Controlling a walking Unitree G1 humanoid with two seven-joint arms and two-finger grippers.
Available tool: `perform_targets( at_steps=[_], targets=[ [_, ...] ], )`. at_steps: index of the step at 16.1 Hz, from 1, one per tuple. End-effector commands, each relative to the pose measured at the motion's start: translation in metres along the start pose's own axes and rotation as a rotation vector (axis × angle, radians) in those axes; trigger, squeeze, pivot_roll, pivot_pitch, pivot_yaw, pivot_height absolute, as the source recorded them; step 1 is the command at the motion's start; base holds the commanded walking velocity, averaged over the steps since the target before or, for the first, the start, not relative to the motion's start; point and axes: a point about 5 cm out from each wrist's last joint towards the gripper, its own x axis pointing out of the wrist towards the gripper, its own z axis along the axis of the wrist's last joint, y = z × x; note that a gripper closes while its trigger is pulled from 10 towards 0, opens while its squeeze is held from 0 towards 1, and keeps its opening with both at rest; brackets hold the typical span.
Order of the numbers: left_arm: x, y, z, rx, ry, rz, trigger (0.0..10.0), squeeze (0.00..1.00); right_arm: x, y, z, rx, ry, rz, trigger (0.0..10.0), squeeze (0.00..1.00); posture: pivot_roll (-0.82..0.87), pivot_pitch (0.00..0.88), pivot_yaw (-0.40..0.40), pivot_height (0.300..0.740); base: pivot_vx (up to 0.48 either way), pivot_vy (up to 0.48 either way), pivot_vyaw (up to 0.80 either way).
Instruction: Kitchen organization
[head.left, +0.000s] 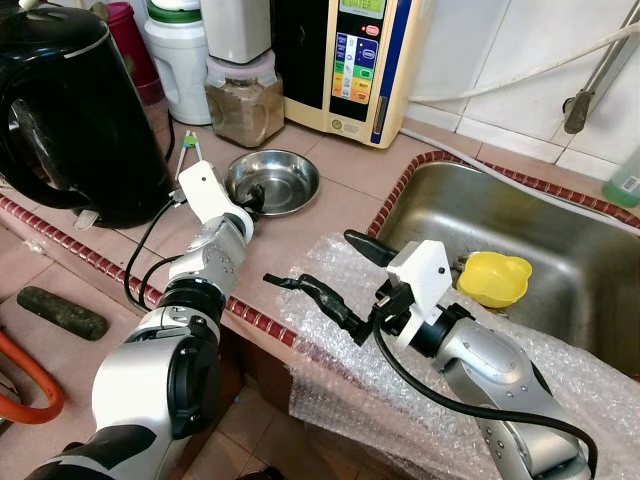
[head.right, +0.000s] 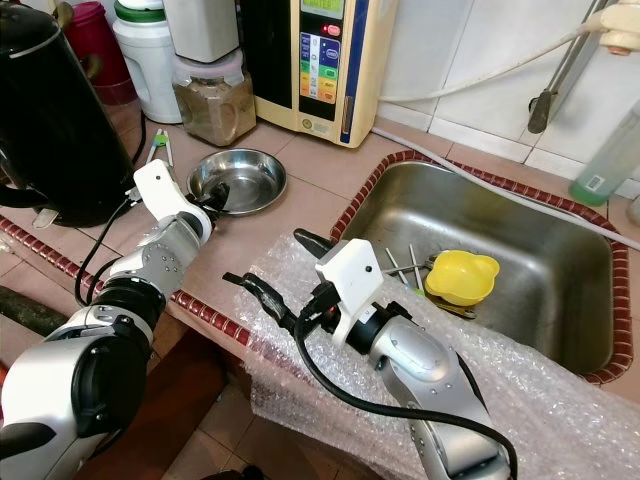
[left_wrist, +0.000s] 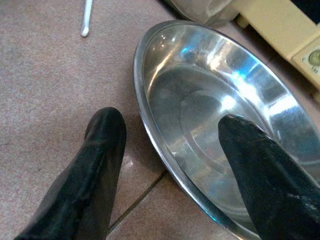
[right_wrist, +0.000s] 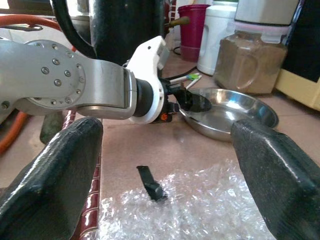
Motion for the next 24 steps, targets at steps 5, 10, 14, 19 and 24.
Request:
perform_targets(
  at_steps=[5,10,14,19,24],
  targets=[
    [-0.004,0.008,-0.03,0.06,0.094,-0.007,0.0,0.0,-0.001,-0.003,0.004,-0.001,0.003,0.017,10.0,0.0,-0.04,0.102,0.004,0.74,0.0,0.0,0.0],
    [-0.006,0.018,-0.036,0.105,0.12,-0.009,0.0,0.0,0.0,-0.01,0.002,-0.023,0.025,-0.007,10.0,0.0,-0.03,0.095,0.003,0.74,0.0,0.0,0.0],
    [-0.01,0.026,-0.03,0.161,0.052,-0.061,0.0,0.0,0.002,-0.012,0.001,-0.015,0.028,-0.019,10.0,0.0,-0.02,0.096,0.003,0.74,0.0,0.0,0.0],
    [-0.015,0.02,-0.035,0.135,0.0,-0.155,0.0,0.0,0.003,-0.014,0.0,-0.03,0.049,-0.017,10.0,0.0,-0.02,0.093,-0.004,0.74,0.0,0.0,0.0],
    [-0.02,0.012,-0.036,0.131,-0.08,-0.218,0.0,0.0,0.002,-0.017,-0.006,-0.065,0.089,-0.029,10.0,0.0,-0.03,0.092,-0.011,0.74,0.0,0.0,0.0]
  ],
)
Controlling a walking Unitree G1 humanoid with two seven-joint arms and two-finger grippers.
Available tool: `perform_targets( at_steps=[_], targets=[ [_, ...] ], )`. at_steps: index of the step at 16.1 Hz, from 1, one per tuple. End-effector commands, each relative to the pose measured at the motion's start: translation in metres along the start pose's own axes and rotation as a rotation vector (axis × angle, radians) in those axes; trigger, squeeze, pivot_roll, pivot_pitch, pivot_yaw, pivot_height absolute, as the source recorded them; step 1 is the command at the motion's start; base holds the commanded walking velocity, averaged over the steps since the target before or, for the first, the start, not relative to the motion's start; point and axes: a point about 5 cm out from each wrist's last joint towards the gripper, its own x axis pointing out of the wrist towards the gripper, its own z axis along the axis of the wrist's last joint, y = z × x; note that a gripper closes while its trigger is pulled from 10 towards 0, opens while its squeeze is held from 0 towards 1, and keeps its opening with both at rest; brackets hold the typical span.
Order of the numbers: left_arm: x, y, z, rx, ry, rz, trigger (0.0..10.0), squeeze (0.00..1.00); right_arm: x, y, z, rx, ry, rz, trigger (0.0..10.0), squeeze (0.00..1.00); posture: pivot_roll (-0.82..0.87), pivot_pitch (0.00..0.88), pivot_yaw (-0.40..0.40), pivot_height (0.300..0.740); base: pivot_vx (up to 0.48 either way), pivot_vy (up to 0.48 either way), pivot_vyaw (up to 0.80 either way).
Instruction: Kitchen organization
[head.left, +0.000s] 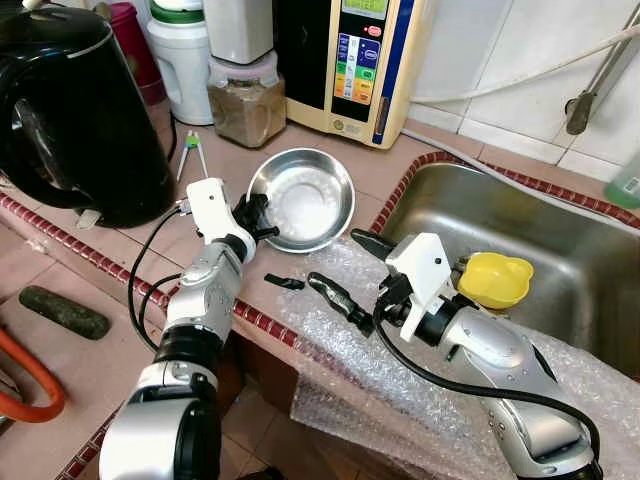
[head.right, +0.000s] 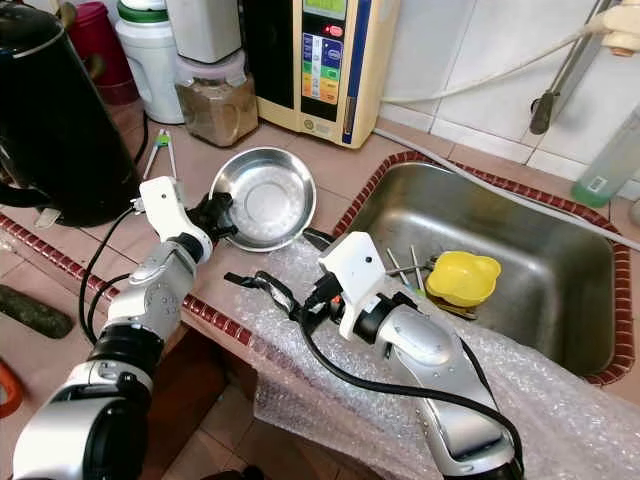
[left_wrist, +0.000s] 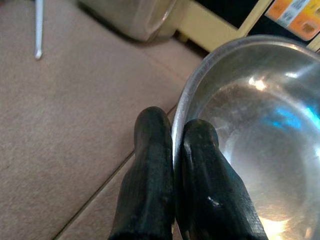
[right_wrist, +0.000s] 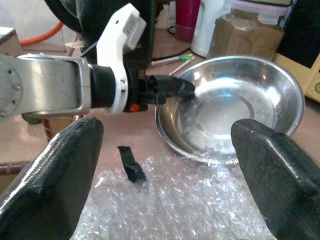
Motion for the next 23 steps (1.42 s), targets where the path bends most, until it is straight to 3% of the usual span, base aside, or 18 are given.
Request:
perform_targets(
  at_steps=[1,4,5,7,12,15,20,23],
  targets=[
    [-0.004,0.002,-0.012,0.004,0.033,0.005,0.0,0.0,0.001,-0.002,0.001,-0.017,0.006,-0.012,10.0,0.0,-0.03,0.092,-0.012,0.74,0.0,0.0,0.0],
    [-0.004,-0.008,-0.005,-0.004,-0.047,-0.034,0.0,0.0,0.002,-0.006,0.001,-0.038,0.004,-0.039,10.0,0.0,-0.03,0.089,-0.017,0.74,0.0,0.0,0.0],
    [-0.005,-0.012,0.008,0.036,-0.144,-0.058,0.0,0.0,0.003,-0.014,0.001,-0.057,0.002,-0.102,10.0,0.0,-0.03,0.088,-0.021,0.74,0.0,0.0,0.0],
    [-0.004,-0.017,0.022,0.024,-0.236,-0.086,0.0,0.0,0.003,-0.023,0.004,-0.067,-0.008,-0.158,10.0,0.0,-0.04,0.087,-0.024,0.74,0.0,0.0,0.0],
    [-0.011,-0.061,0.041,0.014,-0.373,-0.345,0.0,0.0,0.013,-0.038,0.012,-0.053,-0.064,-0.273,10.0,0.0,-0.03,0.076,-0.033,0.74,0.0,0.0,0.0],
    [-0.016,-0.077,0.043,-0.01,-0.393,-0.44,0.0,0.0,0.01,-0.059,0.015,-0.062,-0.091,-0.441,10.0,0.0,-0.03,0.075,-0.035,0.74,0.0,0.0,0.0],
    [-0.021,-0.083,0.044,-0.031,-0.398,-0.487,0.0,0.0,-0.002,-0.09,0.018,-0.037,-0.129,-0.645,10.0,0.0,-0.03,0.07,-0.034,0.74,0.0,0.0,0.0],
    [-0.023,-0.088,0.044,-0.046,-0.397,-0.519,0.0,0.0,-0.002,-0.097,0.015,0.018,-0.135,-0.686,10.0,0.0,-0.03,0.069,-0.033,0.74,0.0,0.0,0.0]
  ],
)
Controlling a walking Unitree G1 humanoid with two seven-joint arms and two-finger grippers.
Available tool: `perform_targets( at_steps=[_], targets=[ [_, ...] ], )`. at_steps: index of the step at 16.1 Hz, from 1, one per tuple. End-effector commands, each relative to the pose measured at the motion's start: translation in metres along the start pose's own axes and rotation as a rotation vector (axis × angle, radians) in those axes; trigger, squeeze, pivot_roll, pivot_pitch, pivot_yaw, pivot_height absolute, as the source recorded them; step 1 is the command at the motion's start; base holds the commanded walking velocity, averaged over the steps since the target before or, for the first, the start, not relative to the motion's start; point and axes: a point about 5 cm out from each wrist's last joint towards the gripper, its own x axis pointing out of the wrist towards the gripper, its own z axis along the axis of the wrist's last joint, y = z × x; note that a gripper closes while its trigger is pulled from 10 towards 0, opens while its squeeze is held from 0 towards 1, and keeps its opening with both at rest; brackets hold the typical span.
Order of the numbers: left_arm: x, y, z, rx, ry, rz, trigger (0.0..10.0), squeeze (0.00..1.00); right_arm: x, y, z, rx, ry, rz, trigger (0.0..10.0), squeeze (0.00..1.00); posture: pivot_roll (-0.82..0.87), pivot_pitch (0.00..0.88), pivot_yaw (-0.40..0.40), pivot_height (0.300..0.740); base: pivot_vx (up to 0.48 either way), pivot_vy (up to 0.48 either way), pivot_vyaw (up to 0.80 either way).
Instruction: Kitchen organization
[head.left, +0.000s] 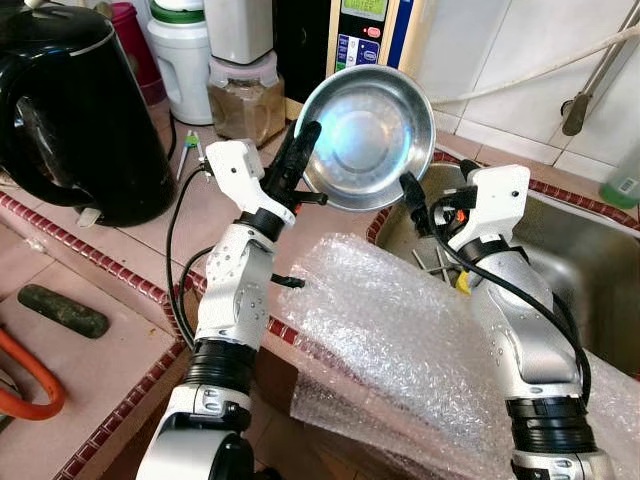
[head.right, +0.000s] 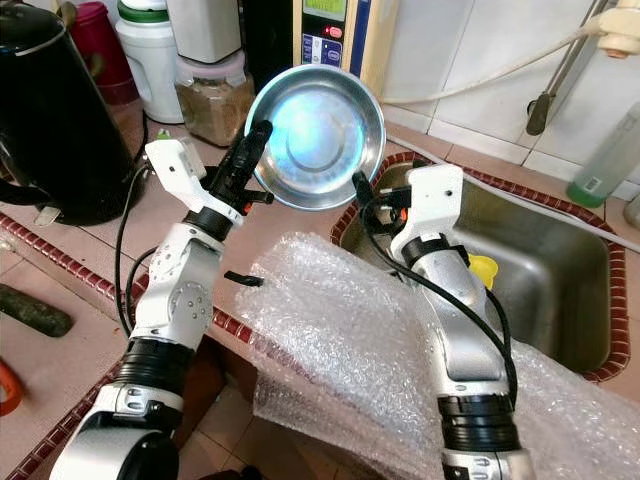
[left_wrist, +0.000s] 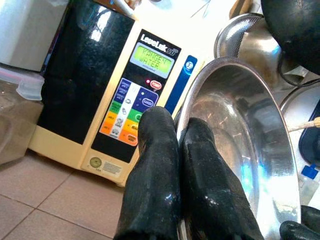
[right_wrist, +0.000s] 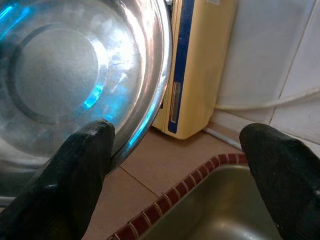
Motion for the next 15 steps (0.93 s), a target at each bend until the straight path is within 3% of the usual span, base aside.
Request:
perform_targets(
  at_steps=[1,2,3,8,9,10,11,12,13,14,15],
  targets=[
    [0.002,-0.011,0.001,-0.013,-0.007,-0.059,0.0,0.0,0.004,-0.009,0.001,0.025,-0.005,-0.055,10.0,0.0,-0.03,0.069,-0.032,0.74,0.0,0.0,0.0],
    [0.002,-0.013,0.0,-0.025,-0.003,-0.072,0.0,0.0,0.007,-0.008,0.002,0.043,-0.009,-0.061,10.0,0.0,-0.03,0.067,-0.032,0.74,0.0,0.0,0.0],
    [0.002,-0.017,-0.001,-0.037,0.001,-0.088,0.0,0.0,0.012,-0.007,0.004,0.085,-0.023,-0.063,0.2,0.0,-0.03,0.067,-0.032,0.74,0.0,0.0,0.0],
    [0.0,-0.025,-0.006,-0.064,0.033,-0.133,0.0,0.0,0.023,0.003,0.015,0.281,-0.072,-0.027,0.0,0.0,-0.03,0.068,-0.032,0.74,0.0,0.0,0.0],
    [-0.001,-0.025,-0.007,-0.065,0.038,-0.131,0.0,0.0,0.023,0.006,0.017,0.317,-0.079,-0.004,2.6,0.0,-0.03,0.069,-0.032,0.74,0.0,0.0,0.0],
    [-0.001,-0.025,-0.008,-0.066,0.039,-0.13,0.0,0.0,0.023,0.006,0.017,0.314,-0.078,0.0,2.6,0.0,-0.03,0.069,-0.032,0.74,0.0,0.0,0.0],
    [-0.001,-0.024,-0.008,-0.067,0.041,-0.128,0.0,0.0,0.022,0.008,0.017,0.318,-0.074,0.016,8.4,0.0,-0.03,0.07,-0.032,0.74,0.0,0.0,0.0],
    [-0.001,-0.025,-0.009,-0.071,0.047,-0.128,0.0,0.0,0.021,0.011,0.016,0.328,-0.071,0.04,9.6,0.0,-0.03,0.074,-0.033,0.74,0.0,0.0,0.0],
    [-0.001,-0.025,-0.009,-0.071,0.048,-0.129,0.0,0.0,0.021,0.012,0.016,0.33,-0.069,0.047,7.2,0.0,-0.03,0.076,-0.033,0.74,0.0,0.0,0.0],
    [-0.001,-0.024,-0.008,-0.071,0.05,-0.127,0.0,0.0,0.021,0.012,0.015,0.343,-0.069,0.049,0.0,0.0,-0.03,0.075,-0.032,0.74,0.0,0.0,0.0],
    [-0.001,-0.023,-0.008,-0.069,0.05,-0.122,0.0,0.0,0.021,0.011,0.014,0.342,-0.067,0.04,0.0,0.0,-0.03,0.075,-0.032,0.74,0.0,0.0,0.0]
  ],
)
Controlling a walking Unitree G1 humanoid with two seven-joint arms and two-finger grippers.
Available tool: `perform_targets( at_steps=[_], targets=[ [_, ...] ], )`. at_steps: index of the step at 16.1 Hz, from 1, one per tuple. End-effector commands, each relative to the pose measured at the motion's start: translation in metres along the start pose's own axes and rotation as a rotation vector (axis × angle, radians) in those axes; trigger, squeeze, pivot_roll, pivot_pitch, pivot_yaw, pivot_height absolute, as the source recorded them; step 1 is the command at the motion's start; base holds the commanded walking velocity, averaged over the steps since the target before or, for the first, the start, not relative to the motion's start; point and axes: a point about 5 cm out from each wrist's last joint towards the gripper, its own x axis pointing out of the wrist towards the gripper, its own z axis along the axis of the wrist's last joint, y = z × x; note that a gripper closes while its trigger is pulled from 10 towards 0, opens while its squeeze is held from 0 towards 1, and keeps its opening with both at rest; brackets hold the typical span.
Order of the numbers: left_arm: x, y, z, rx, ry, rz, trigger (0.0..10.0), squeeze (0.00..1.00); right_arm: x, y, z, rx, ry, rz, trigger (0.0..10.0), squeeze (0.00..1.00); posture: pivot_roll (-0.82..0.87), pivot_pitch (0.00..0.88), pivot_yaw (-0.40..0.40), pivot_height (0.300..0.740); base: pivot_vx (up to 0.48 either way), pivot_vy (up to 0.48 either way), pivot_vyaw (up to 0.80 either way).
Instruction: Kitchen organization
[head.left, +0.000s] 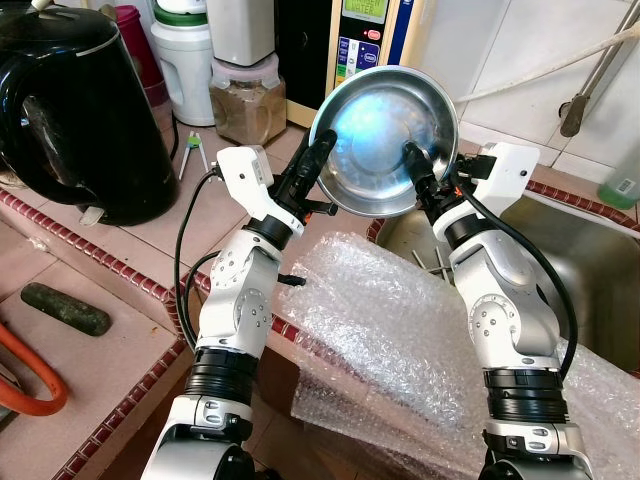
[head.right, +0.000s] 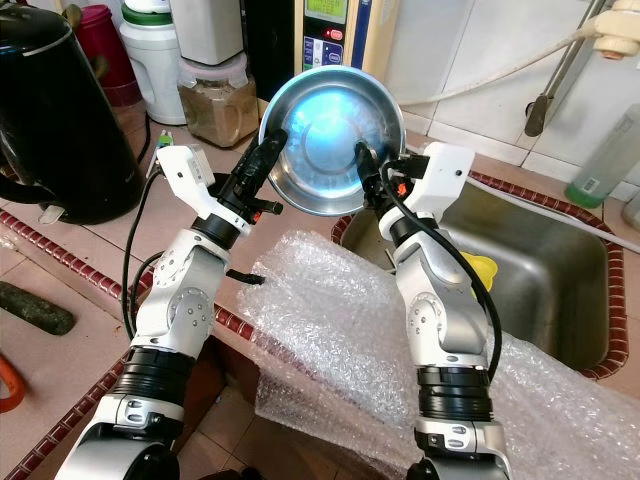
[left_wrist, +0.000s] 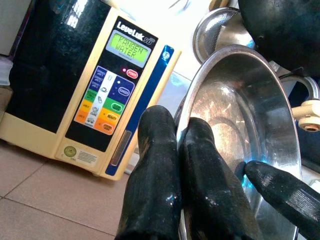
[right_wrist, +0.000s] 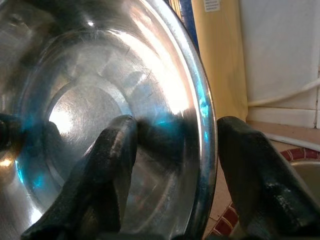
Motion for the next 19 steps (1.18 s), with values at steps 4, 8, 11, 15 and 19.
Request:
perform_targets(
  at_steps=[4,8,11,15,19],
  targets=[
    [0.004,-0.009,0.0,0.012,0.003,-0.036,0.0,0.0,0.0,-0.007,0.0,-0.029,0.021,-0.039,0.0,0.0,-0.03,0.073,-0.033,0.74,0.0,0.0,0.0],
    [0.004,-0.003,0.004,0.053,-0.013,0.002,0.0,0.0,-0.005,-0.019,-0.005,-0.07,0.06,-0.103,0.0,0.0,-0.03,0.074,-0.033,0.74,0.0,0.0,0.0],
    [0.004,0.0,0.007,0.097,-0.021,0.023,0.0,0.0,-0.007,-0.029,-0.008,-0.092,0.081,-0.157,0.0,0.0,-0.03,0.075,-0.033,0.74,0.0,0.0,0.0],
    [0.003,0.004,0.006,0.116,-0.014,0.043,0.0,0.0,-0.008,-0.03,-0.009,-0.091,0.087,-0.169,0.0,0.0,-0.03,0.075,-0.031,0.74,0.0,0.0,0.0],
    [0.002,0.001,0.002,0.124,0.003,0.035,0.0,0.0,-0.008,-0.029,-0.011,-0.084,0.094,-0.168,0.0,0.0,-0.02,0.078,-0.03,0.74,0.0,0.0,0.0]
  ],
)
